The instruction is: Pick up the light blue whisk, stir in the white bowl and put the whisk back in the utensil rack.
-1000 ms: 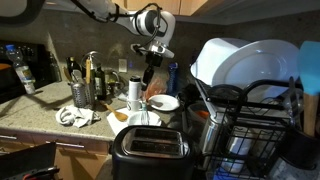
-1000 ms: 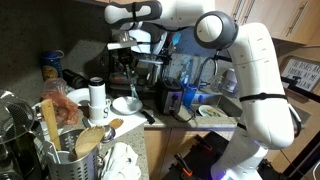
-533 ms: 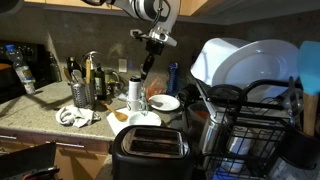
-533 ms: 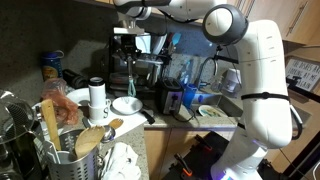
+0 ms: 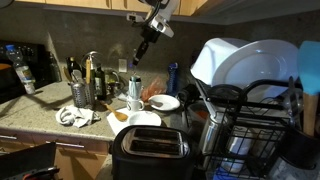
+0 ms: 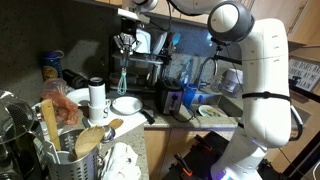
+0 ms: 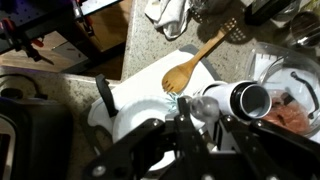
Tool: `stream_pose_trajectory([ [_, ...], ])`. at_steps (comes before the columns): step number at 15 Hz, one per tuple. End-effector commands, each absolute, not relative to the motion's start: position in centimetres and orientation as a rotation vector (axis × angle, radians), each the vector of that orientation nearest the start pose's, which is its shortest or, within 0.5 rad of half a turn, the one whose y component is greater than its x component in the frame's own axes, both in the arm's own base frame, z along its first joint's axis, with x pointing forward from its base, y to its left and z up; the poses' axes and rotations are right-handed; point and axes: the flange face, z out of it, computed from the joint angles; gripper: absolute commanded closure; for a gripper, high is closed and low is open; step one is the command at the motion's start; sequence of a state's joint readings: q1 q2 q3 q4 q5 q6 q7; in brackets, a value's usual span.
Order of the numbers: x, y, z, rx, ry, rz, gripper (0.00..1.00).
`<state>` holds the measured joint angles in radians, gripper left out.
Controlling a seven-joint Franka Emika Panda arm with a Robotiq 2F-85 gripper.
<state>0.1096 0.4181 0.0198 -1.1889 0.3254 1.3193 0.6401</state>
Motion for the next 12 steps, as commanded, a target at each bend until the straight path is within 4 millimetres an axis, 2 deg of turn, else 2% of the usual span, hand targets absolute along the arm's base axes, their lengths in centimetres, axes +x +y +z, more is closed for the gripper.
stream_pose_trajectory([
  [1,63.4,13.7,54.6,-2.708,0.523,0.661,0.89],
  [9,63.4,19.7,54.2,-2.413,0.176,0.789,0.9],
  [12,63.3,21.1,53.6,-2.33,0.1,0.833,0.89],
])
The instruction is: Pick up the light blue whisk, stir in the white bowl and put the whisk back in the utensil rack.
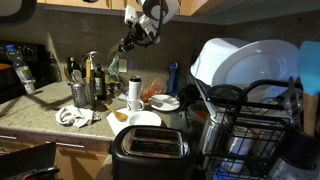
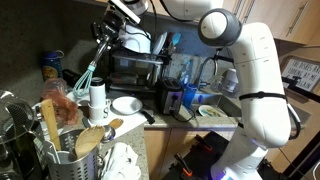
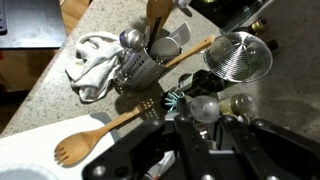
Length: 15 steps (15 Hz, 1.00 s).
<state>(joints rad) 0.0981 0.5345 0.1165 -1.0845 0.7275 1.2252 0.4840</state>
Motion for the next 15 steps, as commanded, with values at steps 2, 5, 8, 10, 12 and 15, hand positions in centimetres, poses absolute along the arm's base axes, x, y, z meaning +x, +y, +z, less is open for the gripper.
stream_pose_trajectory([
  [2,63.0,22.1,52.9,-2.294,0.063,0.878,0.89],
  [5,62.1,22.9,52.3,-2.29,0.022,0.954,0.9],
  [8,60.3,22.7,52.7,-2.319,-0.04,1.042,0.9],
  [10,59.0,21.6,53.5,-2.355,-0.077,1.09,0.9],
  [12,59.8,22.0,52.2,-2.346,-0.049,1.096,0.78],
  [15,59.3,20.6,53.6,-2.39,-0.053,1.077,0.78],
])
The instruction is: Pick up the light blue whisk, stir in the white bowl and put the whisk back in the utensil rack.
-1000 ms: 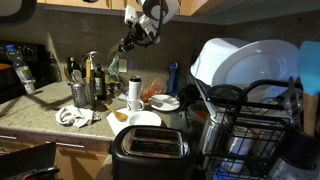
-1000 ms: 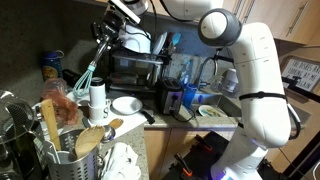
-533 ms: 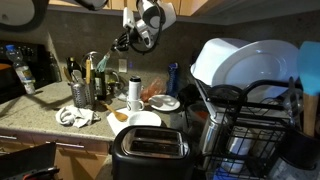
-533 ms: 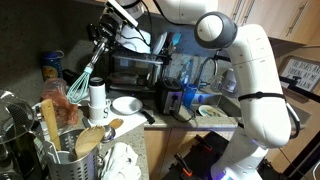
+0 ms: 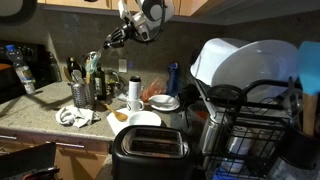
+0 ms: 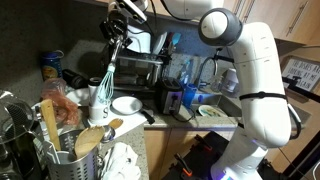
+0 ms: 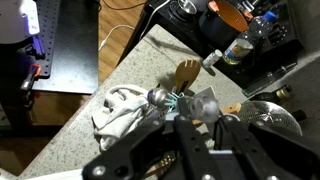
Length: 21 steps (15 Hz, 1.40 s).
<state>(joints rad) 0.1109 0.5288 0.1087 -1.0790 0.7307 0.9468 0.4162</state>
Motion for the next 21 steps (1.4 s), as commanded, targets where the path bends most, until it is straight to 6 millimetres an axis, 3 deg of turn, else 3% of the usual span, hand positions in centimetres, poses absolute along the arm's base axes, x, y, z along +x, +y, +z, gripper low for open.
stream_pose_trajectory([
  [1,59.2,20.5,53.9,-2.393,-0.051,1.072,0.78],
  [5,59.1,20.6,53.8,-2.393,-0.052,1.077,0.78],
  [6,59.1,20.8,53.8,-2.385,-0.069,1.07,0.89],
  [21,56.7,28.4,55.2,-2.383,-0.25,1.07,0.89],
])
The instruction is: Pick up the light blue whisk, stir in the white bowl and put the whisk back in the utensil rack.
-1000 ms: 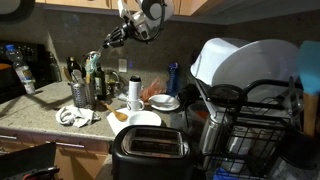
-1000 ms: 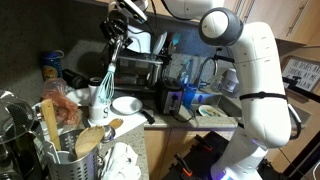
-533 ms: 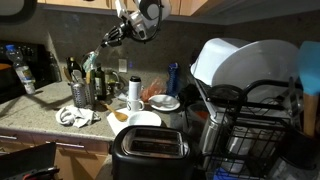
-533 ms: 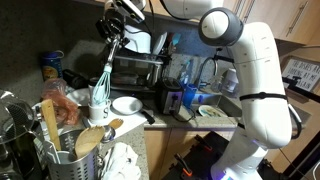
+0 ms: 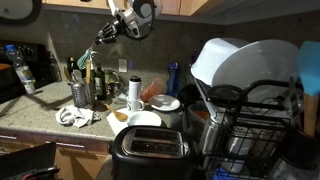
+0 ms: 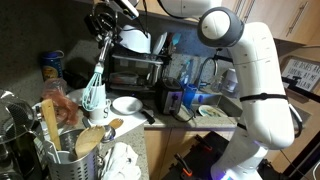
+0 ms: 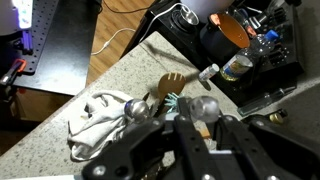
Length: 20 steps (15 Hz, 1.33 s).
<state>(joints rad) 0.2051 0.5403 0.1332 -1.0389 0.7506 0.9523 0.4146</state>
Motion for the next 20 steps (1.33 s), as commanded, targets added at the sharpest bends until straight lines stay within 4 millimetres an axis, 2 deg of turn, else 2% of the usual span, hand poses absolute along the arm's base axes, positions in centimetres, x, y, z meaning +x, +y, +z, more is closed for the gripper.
stream_pose_trajectory([
  [1,56.5,28.8,55.2,-2.385,-0.259,1.072,0.89],
  [8,55.4,31.4,54.9,-2.427,-0.302,1.085,0.89],
  [14,54.7,33.4,53.8,-2.498,-0.33,1.093,0.89],
  [20,54.6,34.3,53.4,-2.53,-0.338,1.072,0.89],
])
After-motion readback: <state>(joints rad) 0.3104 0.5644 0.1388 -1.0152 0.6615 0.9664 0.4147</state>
